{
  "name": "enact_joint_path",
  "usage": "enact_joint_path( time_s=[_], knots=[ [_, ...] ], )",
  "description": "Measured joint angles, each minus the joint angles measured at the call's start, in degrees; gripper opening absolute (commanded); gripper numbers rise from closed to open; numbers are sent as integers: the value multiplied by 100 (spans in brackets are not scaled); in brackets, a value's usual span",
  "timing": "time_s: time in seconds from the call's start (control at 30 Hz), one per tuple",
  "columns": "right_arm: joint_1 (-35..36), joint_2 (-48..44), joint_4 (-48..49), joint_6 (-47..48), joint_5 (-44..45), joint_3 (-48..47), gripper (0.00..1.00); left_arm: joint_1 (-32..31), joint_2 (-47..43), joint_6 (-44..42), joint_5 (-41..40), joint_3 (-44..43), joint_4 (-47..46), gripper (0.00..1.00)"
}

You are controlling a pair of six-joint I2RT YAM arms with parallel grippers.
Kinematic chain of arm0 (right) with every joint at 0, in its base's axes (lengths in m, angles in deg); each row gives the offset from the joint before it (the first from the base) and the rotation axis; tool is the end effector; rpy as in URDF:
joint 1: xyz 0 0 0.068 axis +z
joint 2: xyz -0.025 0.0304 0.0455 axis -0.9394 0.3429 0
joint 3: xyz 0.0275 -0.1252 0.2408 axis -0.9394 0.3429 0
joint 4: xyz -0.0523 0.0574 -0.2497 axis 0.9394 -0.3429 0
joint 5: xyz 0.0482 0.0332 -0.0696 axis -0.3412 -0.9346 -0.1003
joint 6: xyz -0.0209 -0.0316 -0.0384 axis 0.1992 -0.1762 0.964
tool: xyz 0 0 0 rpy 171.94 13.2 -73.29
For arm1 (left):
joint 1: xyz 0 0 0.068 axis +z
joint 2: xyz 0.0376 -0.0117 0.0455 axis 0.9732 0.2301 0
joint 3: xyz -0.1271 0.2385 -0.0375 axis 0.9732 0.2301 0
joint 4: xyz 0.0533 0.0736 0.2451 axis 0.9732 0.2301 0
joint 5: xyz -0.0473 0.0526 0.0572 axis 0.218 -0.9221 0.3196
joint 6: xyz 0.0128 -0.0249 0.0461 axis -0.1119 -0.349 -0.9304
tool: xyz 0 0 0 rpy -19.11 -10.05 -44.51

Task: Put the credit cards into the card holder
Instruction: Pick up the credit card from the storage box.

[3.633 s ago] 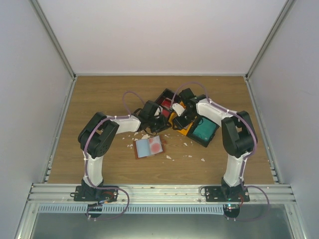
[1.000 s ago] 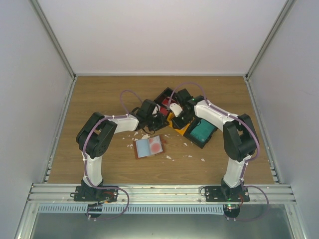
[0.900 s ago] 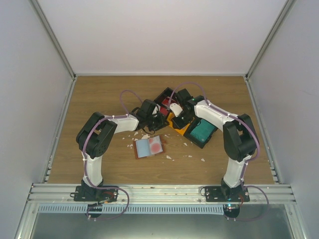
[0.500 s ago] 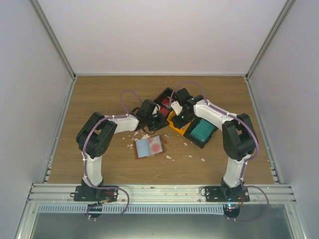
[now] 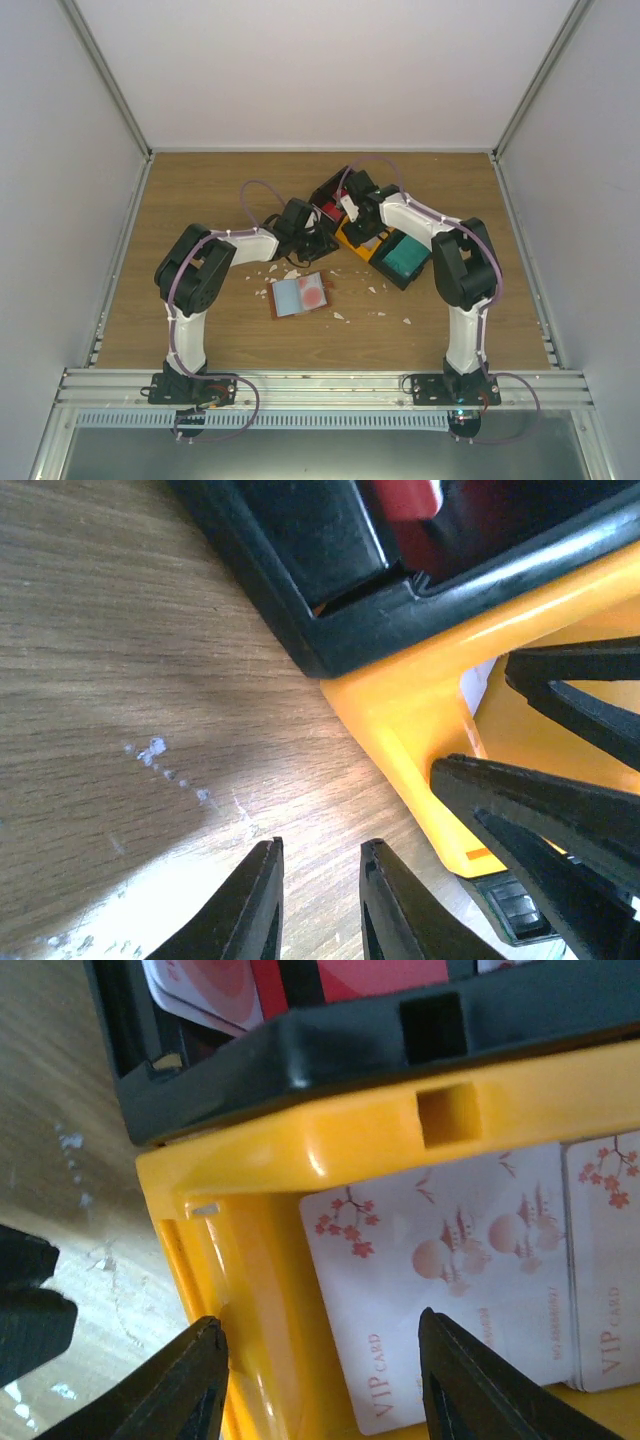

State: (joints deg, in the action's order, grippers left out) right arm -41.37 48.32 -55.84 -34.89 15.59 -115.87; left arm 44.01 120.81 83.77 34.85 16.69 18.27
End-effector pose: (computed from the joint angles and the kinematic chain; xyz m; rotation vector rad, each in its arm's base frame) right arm 0.3563 0.1932 0.1877 -0.7460 2.7392 0.0697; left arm 0.3318 -0.2302 0.1385 -0.2141 2.6373 -1.1088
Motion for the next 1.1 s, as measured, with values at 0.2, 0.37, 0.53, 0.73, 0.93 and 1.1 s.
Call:
enact_joint_path(
  time_s=[0.2, 0.37, 0.53, 0.73, 0.93, 1.1],
  knots=[
    [-87, 68, 105, 2, 0, -48, 46, 0, 70, 4, 0, -98, -7, 25],
    [-168, -96, 109, 4, -118, -46, 50, 2, 94, 13, 0, -166, -15, 25],
    [-374, -286, 155, 13, -83, -92, 48, 2, 122, 22, 2, -181, -13, 25],
    [-507, 76, 162, 131, 190, -190, 51, 0, 192, 52, 2, -297, -31, 27],
    [-501, 470, 170, 286, 238, -251, 60, 0, 240, 68, 0, -352, -55, 31],
    [-501, 494, 168, 389, 264, -284, 68, 0, 295, 129, 0, -363, -63, 31]
  ],
)
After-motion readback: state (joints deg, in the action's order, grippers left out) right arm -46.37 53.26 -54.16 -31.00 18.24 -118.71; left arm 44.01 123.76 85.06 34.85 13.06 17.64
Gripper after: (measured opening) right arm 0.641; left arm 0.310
